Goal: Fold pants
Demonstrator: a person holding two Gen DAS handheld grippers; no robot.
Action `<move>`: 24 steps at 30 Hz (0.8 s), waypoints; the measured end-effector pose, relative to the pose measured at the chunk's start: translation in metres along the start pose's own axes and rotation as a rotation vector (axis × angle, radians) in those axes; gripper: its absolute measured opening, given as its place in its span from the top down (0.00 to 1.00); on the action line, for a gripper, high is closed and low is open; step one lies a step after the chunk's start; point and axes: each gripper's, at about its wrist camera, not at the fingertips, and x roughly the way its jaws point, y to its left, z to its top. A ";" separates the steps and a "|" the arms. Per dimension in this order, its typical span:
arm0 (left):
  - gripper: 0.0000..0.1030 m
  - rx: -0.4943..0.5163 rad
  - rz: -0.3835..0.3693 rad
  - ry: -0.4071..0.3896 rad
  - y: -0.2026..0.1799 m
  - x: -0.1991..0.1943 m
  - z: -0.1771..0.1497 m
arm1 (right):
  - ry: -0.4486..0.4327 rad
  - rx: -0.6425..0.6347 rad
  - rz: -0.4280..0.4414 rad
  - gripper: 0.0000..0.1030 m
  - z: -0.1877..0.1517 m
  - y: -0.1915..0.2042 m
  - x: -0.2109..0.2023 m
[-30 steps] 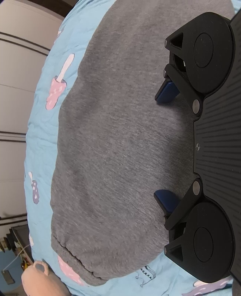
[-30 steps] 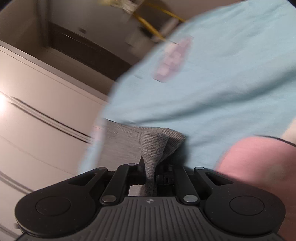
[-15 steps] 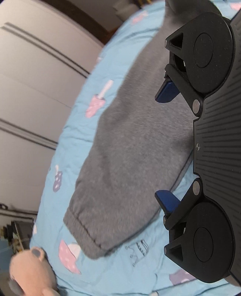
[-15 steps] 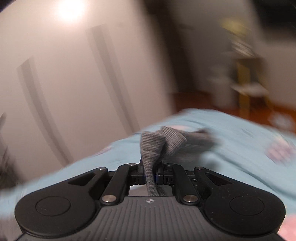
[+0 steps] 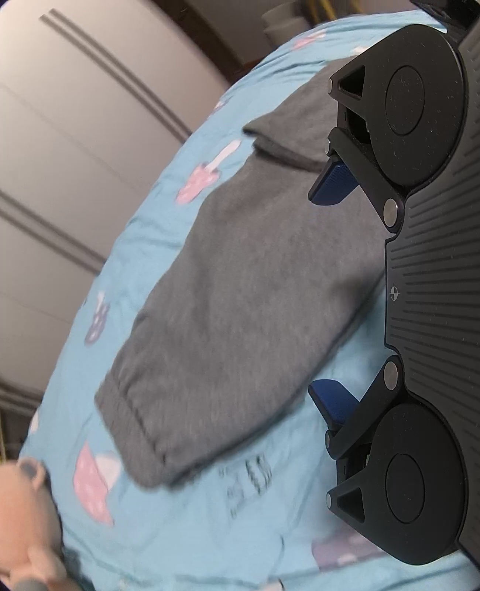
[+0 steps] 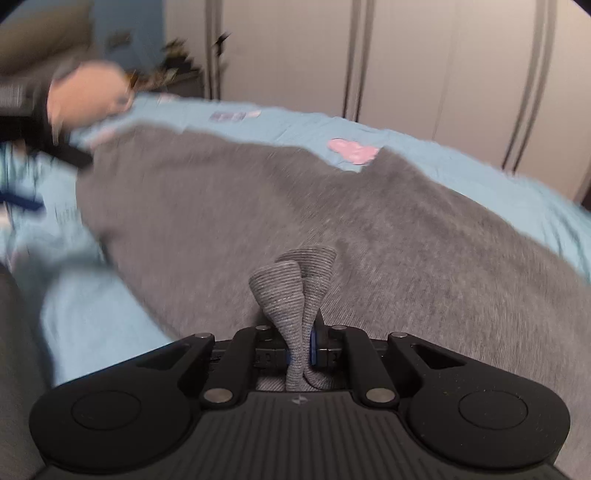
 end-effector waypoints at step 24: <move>0.00 0.170 -0.384 0.453 -0.112 0.100 -0.044 | -0.073 1.058 -0.016 0.34 -0.065 -0.134 -0.097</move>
